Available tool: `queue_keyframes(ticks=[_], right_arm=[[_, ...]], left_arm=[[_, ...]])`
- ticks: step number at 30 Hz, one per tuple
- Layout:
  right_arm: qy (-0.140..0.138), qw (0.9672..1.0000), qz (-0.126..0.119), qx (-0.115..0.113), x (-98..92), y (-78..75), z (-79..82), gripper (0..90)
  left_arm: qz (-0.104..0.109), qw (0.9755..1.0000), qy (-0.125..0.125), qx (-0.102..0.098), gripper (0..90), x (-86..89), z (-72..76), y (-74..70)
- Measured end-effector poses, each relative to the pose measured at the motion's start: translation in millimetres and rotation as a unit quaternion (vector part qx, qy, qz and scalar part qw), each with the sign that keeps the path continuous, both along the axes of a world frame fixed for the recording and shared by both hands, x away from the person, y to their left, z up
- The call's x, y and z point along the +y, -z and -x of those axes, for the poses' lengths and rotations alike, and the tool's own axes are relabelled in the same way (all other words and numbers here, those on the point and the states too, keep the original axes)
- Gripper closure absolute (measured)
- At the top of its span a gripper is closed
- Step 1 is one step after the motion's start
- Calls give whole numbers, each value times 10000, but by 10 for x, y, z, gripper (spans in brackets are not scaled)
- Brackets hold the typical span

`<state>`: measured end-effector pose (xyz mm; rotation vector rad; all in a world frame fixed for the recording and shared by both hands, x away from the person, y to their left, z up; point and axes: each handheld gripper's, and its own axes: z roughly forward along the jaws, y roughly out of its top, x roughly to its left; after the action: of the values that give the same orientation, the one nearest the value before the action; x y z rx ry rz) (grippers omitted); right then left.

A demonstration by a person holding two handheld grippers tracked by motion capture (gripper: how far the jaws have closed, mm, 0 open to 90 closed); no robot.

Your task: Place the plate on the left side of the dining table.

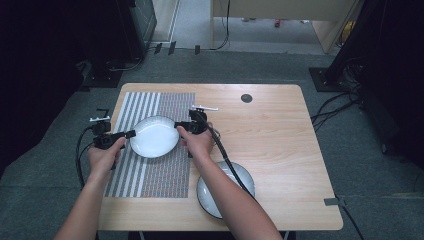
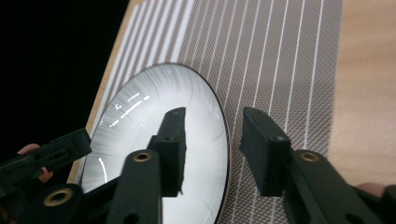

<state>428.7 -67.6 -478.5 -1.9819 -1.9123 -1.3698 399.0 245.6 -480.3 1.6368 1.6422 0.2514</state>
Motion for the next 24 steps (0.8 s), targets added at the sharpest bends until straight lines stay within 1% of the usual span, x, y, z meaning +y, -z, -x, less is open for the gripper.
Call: queue_keyframes(ticks=[2, 3, 4, 5, 7, 11, 13, 14, 16, 22, 24], right_arm=[[-87, 9995, 105, -285, -38, -62, 20, 566], [-122, 9990, 175, -396, -56, -98, 35, 542], [-152, 9985, 233, -471, -78, -134, 50, 527], [-181, 9982, 260, -517, -103, -170, 63, 506], [-220, 9979, 258, -550, -156, -241, 90, 453], [-290, 9973, 231, -632, -260, -385, 153, 380], [-361, 9964, 238, -723, -316, -442, 190, 356], [-451, 9956, 230, -787, -356, -470, 214, 338], [-458, 9951, 187, -851, -411, -505, 243, 340], [-501, 9942, 148, -936, -602, -595, 334, 330], [-532, 9937, 196, -966, -661, -616, 369, 328]], left_arm=[[-3, 10000, -20, -33, 384, 3, 27, -52], [-14, 10000, -32, -6, 372, 2, 41, -82], [-30, 10000, -22, 44, 360, 2, 55, -114], [14, 10000, -14, 47, 344, -1, 70, -141], [54, 10000, 44, 11, 285, -11, 105, -193], [96, 9998, 149, -110, 218, -47, 171, -281], [96, 9992, 313, -216, 176, -71, 212, -314], [91, 9991, 337, -237, 175, -80, 225, -328], [70, 9988, 383, -296, 175, -105, 258, -362], [95, 9974, 482, -522, 175, -161, 361, -479], [87, 9968, 529, -589, 175, -180, 399, -520]])
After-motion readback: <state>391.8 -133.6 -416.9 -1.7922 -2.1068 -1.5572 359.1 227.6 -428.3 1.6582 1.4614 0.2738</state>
